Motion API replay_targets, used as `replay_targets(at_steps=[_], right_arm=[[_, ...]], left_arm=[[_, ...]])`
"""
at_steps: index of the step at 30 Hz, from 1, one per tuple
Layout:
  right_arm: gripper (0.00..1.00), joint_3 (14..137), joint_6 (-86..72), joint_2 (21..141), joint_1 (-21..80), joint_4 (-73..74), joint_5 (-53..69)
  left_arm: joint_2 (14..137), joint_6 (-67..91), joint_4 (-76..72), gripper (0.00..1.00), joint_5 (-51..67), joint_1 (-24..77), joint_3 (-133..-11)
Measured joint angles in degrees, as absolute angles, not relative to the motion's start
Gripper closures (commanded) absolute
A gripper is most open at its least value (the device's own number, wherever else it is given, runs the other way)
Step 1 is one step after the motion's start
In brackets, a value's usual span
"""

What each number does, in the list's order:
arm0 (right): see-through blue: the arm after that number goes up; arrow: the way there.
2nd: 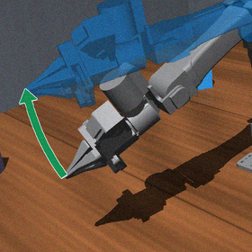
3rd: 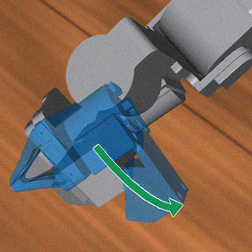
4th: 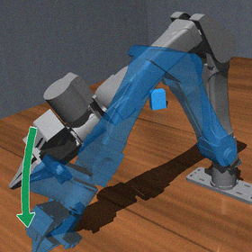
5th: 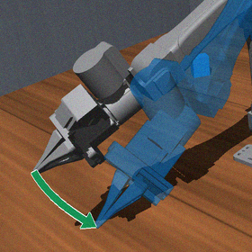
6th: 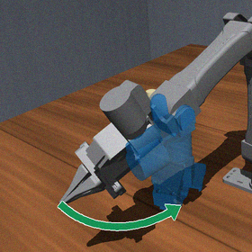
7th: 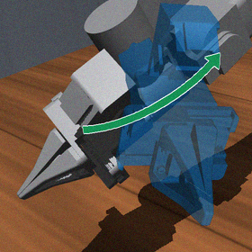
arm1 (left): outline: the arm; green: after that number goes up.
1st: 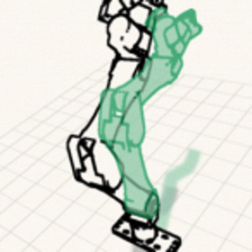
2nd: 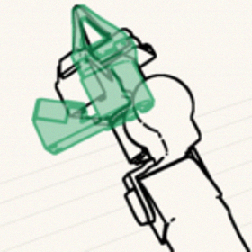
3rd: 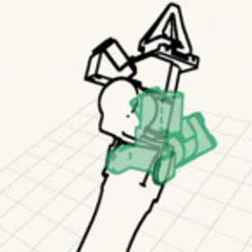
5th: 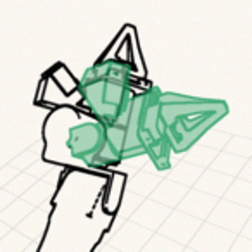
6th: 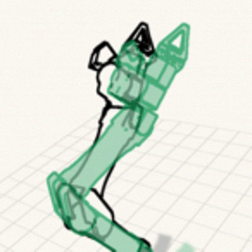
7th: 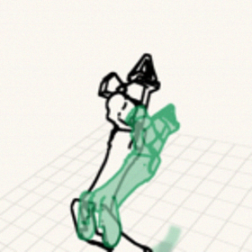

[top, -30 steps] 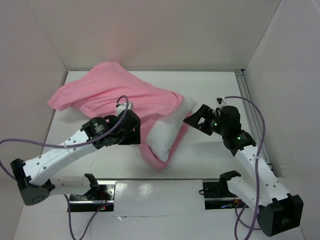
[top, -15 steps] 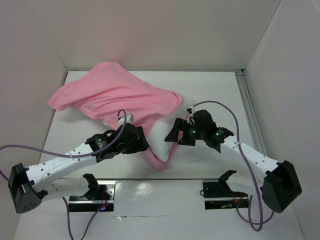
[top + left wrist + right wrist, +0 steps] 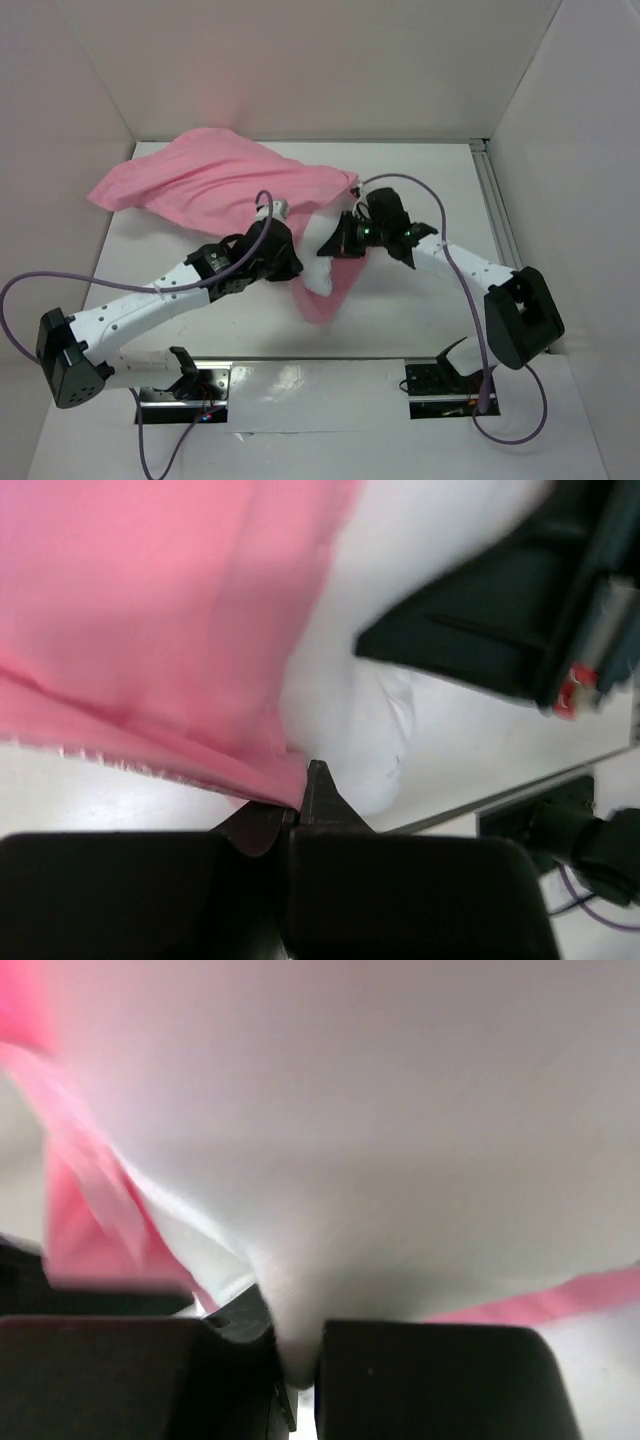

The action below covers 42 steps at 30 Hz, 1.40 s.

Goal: Put the pillow into the pillowcase

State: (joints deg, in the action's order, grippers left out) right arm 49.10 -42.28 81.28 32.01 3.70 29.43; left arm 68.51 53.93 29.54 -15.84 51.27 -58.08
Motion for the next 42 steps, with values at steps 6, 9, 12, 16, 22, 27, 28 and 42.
replay_targets(at_steps=[6,9,12,16,22,27,28,42], right_arm=[[1.00,75.75,-43.77,88.16,19.84,2.55,34.17],[1.00,77.60,-43.72,85.23,19.22,-2.98,32.77],[1.00,66.70,-44.77,81.71,24.32,-11.38,31.53],[1.00,47.90,-49.34,85.76,28.40,-21.47,32.99],[1.00,42.33,-53.08,94.24,27.27,-20.29,32.23],[1.00,46.72,-52.40,91.20,25.63,-19.29,31.83],[1.00,46.94,-52.18,90.26,25.45,-18.65,31.68],[0.15,45.23,-38.98,66.83,29.95,10.41,17.47]], left_arm=[[71.72,45.58,26.37,1.00,-9.37,49.28,-77.41],[67.48,46.11,14.13,1.00,-4.32,49.67,-72.66],[63.40,50.30,6.02,1.00,1.96,50.83,-60.16],[63.94,54.89,2.35,1.00,6.26,52.80,-46.11],[63.94,57.87,2.26,1.00,6.57,55.99,-40.23],[63.92,58.46,2.37,1.00,5.76,56.23,-43.16],[63.90,58.46,2.83,1.00,5.45,56.23,-44.25],[66.19,44.45,29.47,0.16,-1.96,57.87,-78.48]])
